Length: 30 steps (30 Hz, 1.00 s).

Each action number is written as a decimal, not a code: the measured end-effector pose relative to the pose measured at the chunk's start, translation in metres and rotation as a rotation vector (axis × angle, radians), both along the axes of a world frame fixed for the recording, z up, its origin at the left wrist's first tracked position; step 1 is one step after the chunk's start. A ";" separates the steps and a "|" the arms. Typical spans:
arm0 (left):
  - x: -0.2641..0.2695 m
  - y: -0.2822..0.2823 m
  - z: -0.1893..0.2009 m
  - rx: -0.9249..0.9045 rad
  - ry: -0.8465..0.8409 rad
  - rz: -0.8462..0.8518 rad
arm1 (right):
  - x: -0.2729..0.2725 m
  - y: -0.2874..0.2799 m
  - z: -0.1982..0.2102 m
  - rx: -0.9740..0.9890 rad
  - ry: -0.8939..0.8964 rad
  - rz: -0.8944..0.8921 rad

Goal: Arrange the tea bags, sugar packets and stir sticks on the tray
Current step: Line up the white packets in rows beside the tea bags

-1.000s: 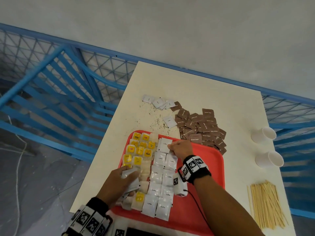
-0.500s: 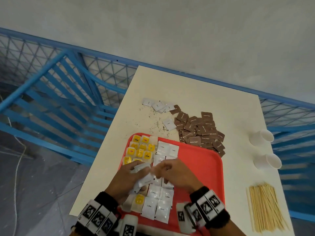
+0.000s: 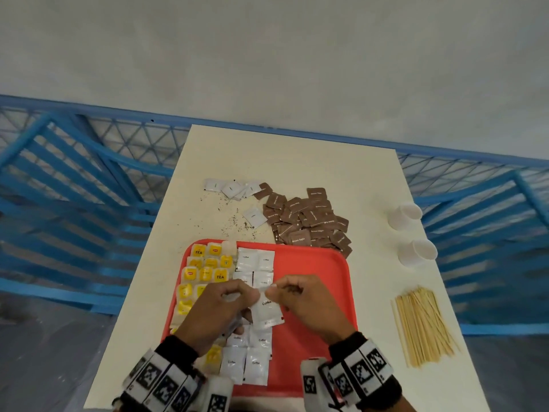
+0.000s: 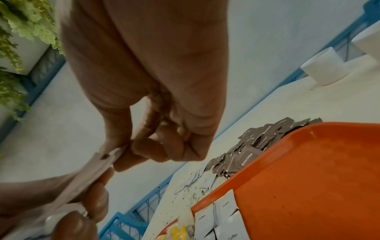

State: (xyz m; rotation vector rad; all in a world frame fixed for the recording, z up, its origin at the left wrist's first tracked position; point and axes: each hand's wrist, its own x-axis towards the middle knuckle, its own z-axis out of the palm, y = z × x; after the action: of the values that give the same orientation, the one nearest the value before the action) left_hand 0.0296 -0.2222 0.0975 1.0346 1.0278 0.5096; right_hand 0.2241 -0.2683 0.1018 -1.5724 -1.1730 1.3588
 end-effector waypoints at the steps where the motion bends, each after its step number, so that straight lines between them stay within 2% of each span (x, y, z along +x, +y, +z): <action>1: 0.002 -0.001 0.000 0.018 0.023 0.001 | 0.000 0.000 0.000 0.019 -0.008 -0.025; 5: 0.006 -0.001 -0.002 0.035 0.075 0.071 | -0.003 -0.003 -0.007 0.012 0.037 -0.139; 9: 0.004 -0.002 -0.005 0.026 0.114 0.098 | -0.006 -0.007 -0.017 -0.080 0.064 -0.042; 14: -0.016 -0.002 -0.020 -0.086 0.105 0.209 | 0.005 0.023 -0.043 -0.166 -0.063 -0.188; 18: -0.035 -0.008 -0.023 -0.093 0.159 0.192 | 0.022 0.064 -0.079 -0.242 -0.244 -0.229; 21: -0.049 -0.009 -0.029 -0.134 0.183 0.219 | 0.026 0.088 -0.098 -0.294 -0.208 -0.276; 26: -0.063 -0.009 -0.031 -0.158 0.167 0.218 | 0.024 0.106 -0.107 -0.334 -0.192 -0.263; 30: -0.065 -0.007 -0.030 -0.183 0.156 0.220 | 0.023 0.104 -0.117 -0.319 -0.317 -0.283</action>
State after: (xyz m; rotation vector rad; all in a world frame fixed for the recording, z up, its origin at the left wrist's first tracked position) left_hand -0.0354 -0.2296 0.0671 0.8125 1.3115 0.5076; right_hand 0.2475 -0.1639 -0.0152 -2.1540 -0.8915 1.1780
